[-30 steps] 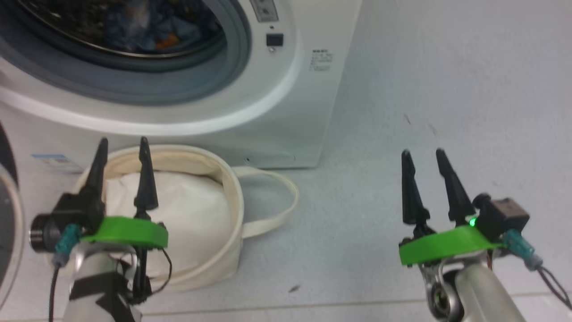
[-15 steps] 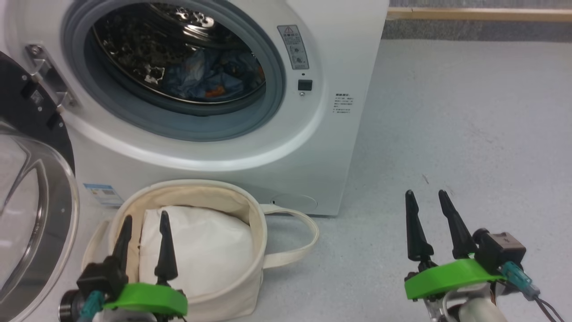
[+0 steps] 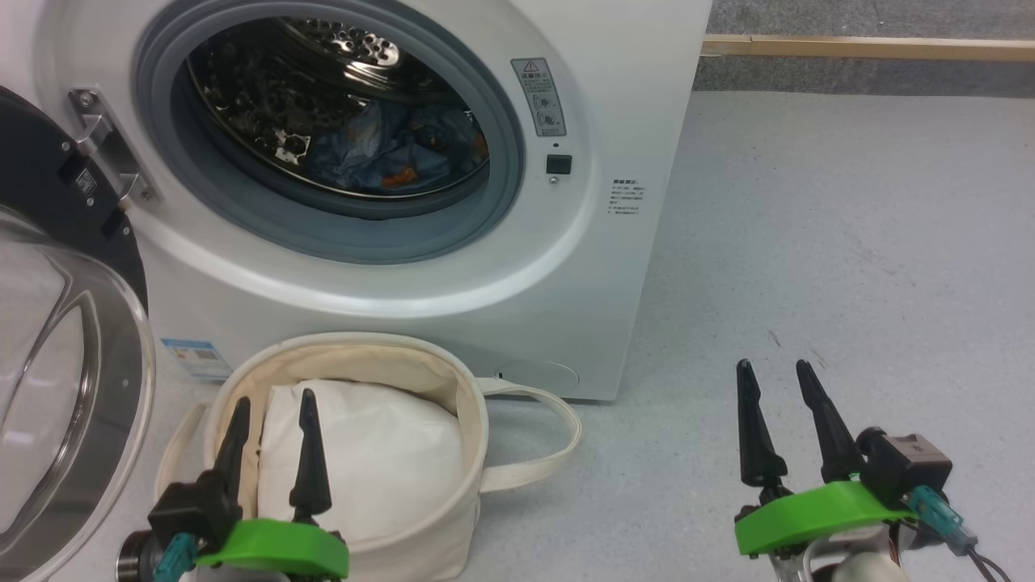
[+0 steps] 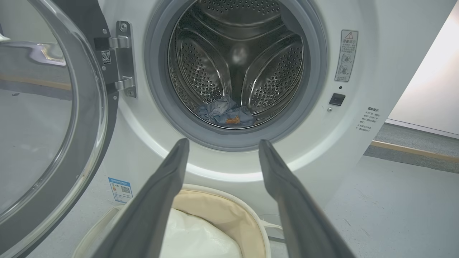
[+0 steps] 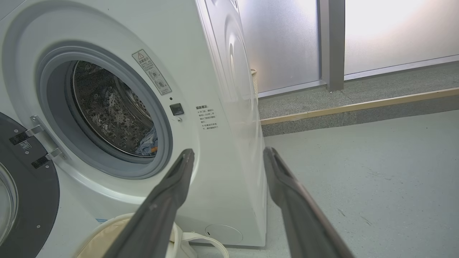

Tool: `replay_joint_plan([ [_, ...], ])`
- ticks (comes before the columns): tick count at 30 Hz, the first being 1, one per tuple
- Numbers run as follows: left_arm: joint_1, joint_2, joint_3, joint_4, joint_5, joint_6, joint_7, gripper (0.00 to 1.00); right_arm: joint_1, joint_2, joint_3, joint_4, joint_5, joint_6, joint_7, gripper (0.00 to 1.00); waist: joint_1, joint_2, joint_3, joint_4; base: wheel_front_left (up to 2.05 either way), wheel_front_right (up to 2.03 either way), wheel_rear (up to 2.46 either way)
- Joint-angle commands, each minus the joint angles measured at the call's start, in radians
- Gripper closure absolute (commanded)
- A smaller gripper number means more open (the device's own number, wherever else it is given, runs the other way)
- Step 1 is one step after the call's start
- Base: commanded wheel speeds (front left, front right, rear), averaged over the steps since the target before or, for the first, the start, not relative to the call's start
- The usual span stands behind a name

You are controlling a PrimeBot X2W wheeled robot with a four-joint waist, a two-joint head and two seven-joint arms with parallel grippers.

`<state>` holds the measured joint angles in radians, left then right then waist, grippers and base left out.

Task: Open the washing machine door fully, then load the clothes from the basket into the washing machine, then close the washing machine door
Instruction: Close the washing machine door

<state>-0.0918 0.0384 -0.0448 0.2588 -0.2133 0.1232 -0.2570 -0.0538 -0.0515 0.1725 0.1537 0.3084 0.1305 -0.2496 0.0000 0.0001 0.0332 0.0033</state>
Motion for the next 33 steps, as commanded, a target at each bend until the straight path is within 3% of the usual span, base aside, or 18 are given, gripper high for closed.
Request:
replay_joint_plan([
  [1,-0.022,0.012,0.034,-0.039,-0.002,0.002,-0.005,0.00,-0.020,0.001,0.022,-0.028,-0.003,0.000,-0.012,0.00,0.0000,-0.0001,-0.001,0.000,0.00,0.00,0.00],
  [33,-0.043,0.012,0.025,0.009,-0.051,-0.007,-0.005,0.00,-0.023,0.001,0.034,-0.026,0.009,0.000,-0.012,0.00,0.0000,-0.0001,0.020,-0.009,0.00,0.00,0.00],
])
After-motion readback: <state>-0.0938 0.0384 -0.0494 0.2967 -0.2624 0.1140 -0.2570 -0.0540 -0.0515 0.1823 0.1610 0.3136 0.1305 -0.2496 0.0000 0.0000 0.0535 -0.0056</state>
